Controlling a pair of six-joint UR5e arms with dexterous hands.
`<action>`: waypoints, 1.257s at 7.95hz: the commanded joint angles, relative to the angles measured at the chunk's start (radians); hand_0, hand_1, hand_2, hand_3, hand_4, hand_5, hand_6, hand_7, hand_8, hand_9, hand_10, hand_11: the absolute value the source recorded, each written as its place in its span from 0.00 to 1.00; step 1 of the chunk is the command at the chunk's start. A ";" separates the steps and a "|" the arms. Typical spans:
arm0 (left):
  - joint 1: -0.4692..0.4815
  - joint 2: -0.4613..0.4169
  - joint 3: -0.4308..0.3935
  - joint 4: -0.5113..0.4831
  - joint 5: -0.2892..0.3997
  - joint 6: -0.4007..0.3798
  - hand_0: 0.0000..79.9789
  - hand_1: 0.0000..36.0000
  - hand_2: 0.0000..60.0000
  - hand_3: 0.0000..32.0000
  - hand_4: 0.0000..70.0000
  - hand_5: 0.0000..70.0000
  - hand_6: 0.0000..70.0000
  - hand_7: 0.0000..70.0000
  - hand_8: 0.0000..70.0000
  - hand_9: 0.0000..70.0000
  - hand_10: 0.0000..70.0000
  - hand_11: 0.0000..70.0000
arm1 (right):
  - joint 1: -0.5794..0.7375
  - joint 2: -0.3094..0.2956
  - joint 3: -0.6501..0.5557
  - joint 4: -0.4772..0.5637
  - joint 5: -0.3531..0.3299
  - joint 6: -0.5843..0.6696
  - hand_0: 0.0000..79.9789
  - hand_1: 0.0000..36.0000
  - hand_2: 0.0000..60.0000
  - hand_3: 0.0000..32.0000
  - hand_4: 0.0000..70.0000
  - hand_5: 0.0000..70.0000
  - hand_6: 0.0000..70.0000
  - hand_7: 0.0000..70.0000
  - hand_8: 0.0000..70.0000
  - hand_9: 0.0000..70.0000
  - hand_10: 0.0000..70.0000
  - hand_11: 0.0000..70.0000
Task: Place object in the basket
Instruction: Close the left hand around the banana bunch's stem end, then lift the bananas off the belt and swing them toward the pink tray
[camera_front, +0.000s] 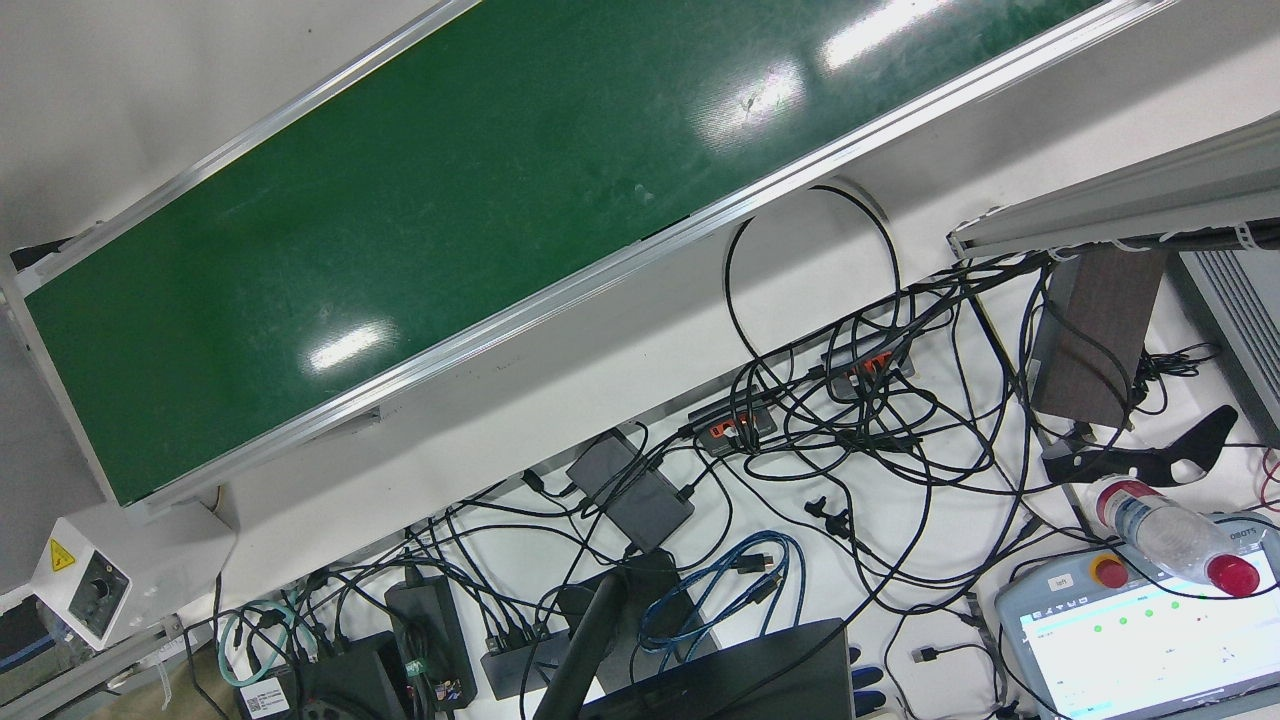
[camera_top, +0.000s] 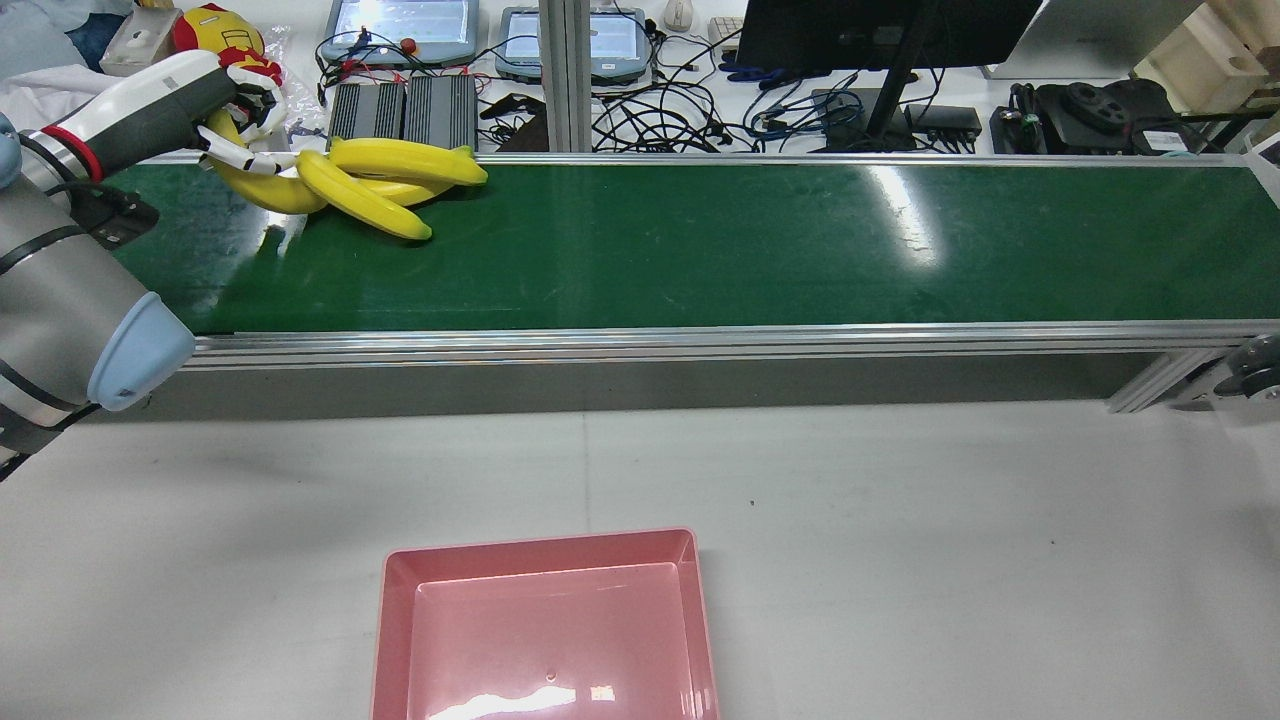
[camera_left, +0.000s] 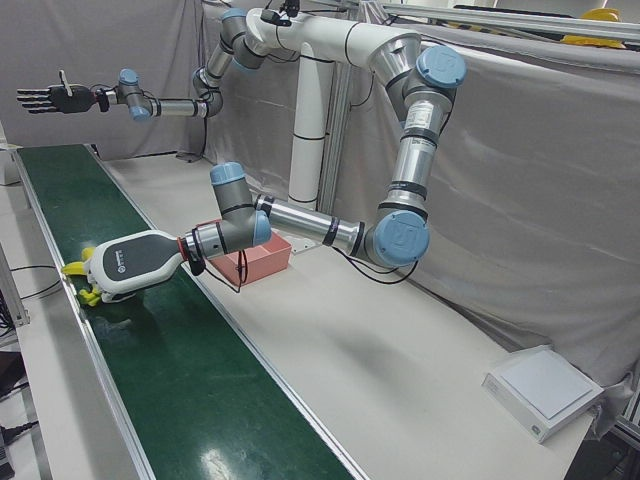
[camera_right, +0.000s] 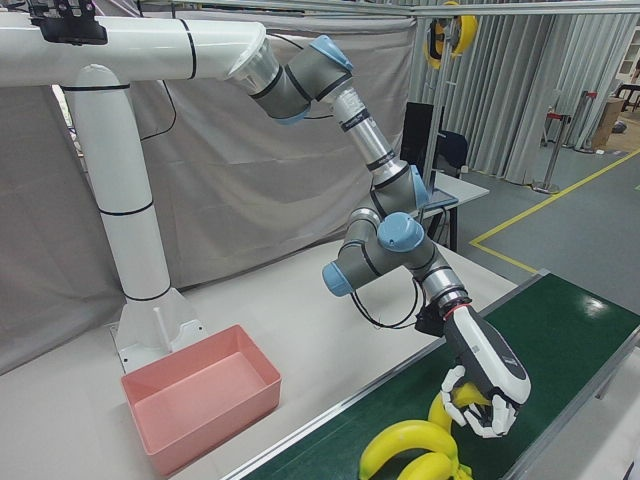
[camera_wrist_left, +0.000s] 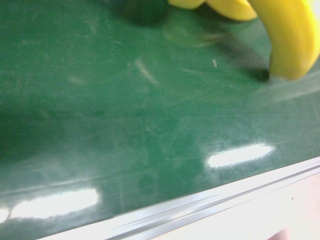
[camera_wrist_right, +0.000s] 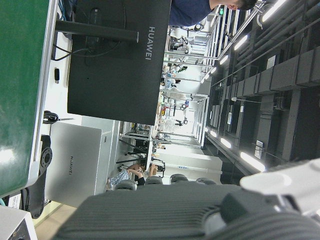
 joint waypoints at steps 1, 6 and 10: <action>-0.055 0.006 -0.149 0.051 0.002 -0.003 0.62 0.81 1.00 0.00 0.77 1.00 1.00 1.00 1.00 1.00 0.92 1.00 | 0.000 0.000 0.000 0.000 0.000 0.000 0.00 0.00 0.00 0.00 0.00 0.00 0.00 0.00 0.00 0.00 0.00 0.00; -0.179 0.059 -0.367 0.152 0.208 -0.171 0.58 0.67 1.00 0.00 0.72 1.00 1.00 1.00 1.00 1.00 0.90 1.00 | -0.001 0.000 0.000 0.000 0.000 0.000 0.00 0.00 0.00 0.00 0.00 0.00 0.00 0.00 0.00 0.00 0.00 0.00; -0.182 0.214 -0.637 0.203 0.330 -0.438 0.64 0.82 1.00 0.00 0.80 1.00 1.00 1.00 1.00 1.00 0.90 1.00 | 0.000 0.000 0.000 0.000 0.000 0.000 0.00 0.00 0.00 0.00 0.00 0.00 0.00 0.00 0.00 0.00 0.00 0.00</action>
